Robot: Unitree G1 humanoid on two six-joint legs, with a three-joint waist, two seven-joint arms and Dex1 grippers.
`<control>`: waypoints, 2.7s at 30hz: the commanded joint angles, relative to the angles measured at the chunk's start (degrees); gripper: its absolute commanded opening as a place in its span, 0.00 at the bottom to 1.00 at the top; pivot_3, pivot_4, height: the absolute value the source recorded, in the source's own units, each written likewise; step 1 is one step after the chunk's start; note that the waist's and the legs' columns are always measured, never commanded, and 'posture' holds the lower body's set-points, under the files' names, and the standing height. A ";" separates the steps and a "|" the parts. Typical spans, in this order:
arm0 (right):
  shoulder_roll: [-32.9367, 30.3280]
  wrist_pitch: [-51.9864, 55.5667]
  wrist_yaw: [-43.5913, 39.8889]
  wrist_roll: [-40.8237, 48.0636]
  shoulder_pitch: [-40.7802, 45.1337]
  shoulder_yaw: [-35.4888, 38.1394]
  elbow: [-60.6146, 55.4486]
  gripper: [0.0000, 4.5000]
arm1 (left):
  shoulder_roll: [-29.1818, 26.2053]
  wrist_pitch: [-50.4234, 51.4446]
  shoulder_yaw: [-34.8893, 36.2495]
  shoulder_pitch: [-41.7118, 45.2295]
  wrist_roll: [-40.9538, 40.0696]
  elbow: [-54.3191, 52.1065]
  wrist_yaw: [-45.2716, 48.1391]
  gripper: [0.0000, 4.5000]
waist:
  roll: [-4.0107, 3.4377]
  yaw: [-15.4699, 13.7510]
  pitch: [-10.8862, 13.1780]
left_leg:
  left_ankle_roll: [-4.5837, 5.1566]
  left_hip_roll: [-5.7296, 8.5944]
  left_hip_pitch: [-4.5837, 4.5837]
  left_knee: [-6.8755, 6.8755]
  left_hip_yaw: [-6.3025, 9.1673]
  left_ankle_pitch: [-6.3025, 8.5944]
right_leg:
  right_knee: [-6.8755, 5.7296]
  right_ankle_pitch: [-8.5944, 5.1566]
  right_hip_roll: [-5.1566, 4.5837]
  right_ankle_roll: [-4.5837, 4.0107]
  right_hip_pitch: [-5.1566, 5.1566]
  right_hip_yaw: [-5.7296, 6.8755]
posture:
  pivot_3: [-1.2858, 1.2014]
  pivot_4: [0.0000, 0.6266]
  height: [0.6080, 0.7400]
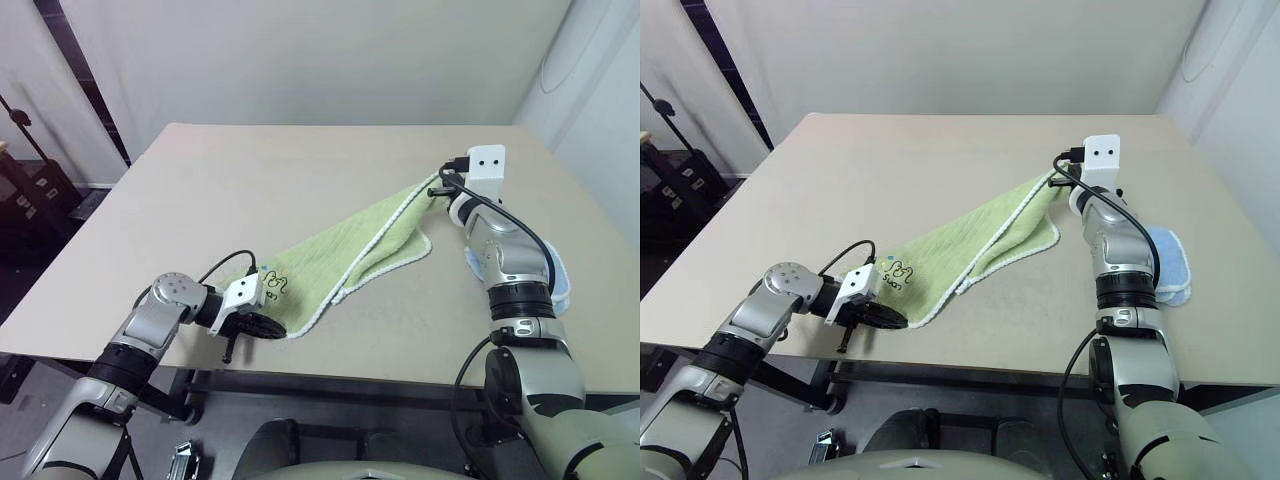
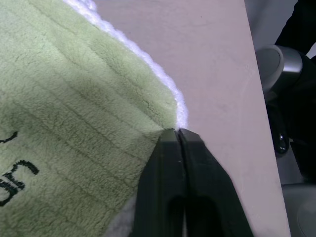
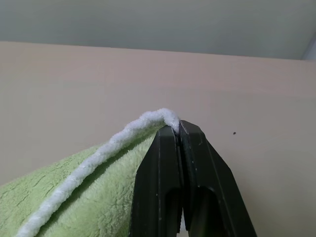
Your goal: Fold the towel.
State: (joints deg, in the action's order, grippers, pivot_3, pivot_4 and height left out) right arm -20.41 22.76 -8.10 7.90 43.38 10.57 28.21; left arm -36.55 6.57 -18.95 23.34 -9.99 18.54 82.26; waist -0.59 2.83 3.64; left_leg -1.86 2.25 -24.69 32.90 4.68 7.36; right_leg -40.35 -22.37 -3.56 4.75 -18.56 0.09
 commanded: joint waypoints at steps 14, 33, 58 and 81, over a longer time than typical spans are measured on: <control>-0.10 -1.93 -0.08 -0.27 2.02 0.25 -0.74 0.00 | 9.24 27.95 14.98 18.35 -12.96 9.05 -9.63 0.01 | 0.10 -0.22 0.07 | -0.01 0.11 0.08 0.14 0.19 0.00 | 0.10 0.01 -0.04 -0.20 0.15 0.02 | 0.52 0.00 0.76; -1.22 -6.08 0.49 0.53 7.59 2.94 5.75 0.00 | 6.09 7.13 39.75 24.30 -17.71 33.90 -25.70 0.01 | 1.47 -0.89 0.79 | -0.43 -0.05 -0.21 -0.68 0.33 -0.63 | 0.10 0.56 0.09 -0.01 -0.59 0.13 | 0.52 0.00 0.76; 0.44 -3.18 0.32 0.02 2.70 0.88 -0.71 0.00 | 14.68 -1.25 12.47 6.95 -3.62 11.70 -2.15 0.85 | 1.13 1.04 0.62 | -0.11 0.11 -0.60 -0.77 0.20 -0.99 | 0.16 0.84 -0.01 -0.02 -0.89 -0.13 | 0.52 0.00 0.76; -0.55 -1.57 1.58 0.11 0.57 1.25 -3.63 0.00 | 14.06 -10.55 4.72 12.15 8.96 32.33 -4.89 0.18 | 0.38 1.22 0.14 | -0.20 0.10 0.24 -0.79 0.31 -0.92 | 0.23 0.91 -0.08 -0.22 -0.38 0.00 | 0.52 0.00 0.76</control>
State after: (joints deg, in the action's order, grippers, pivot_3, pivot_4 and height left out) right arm -20.36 21.51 -6.67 8.00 42.54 11.31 27.04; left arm -21.47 -6.21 -12.26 37.07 -3.30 48.20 76.06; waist -0.21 4.06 3.79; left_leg -1.97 2.35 -24.45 32.08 4.97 6.38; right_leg -40.11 -21.49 -3.62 4.57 -18.98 0.09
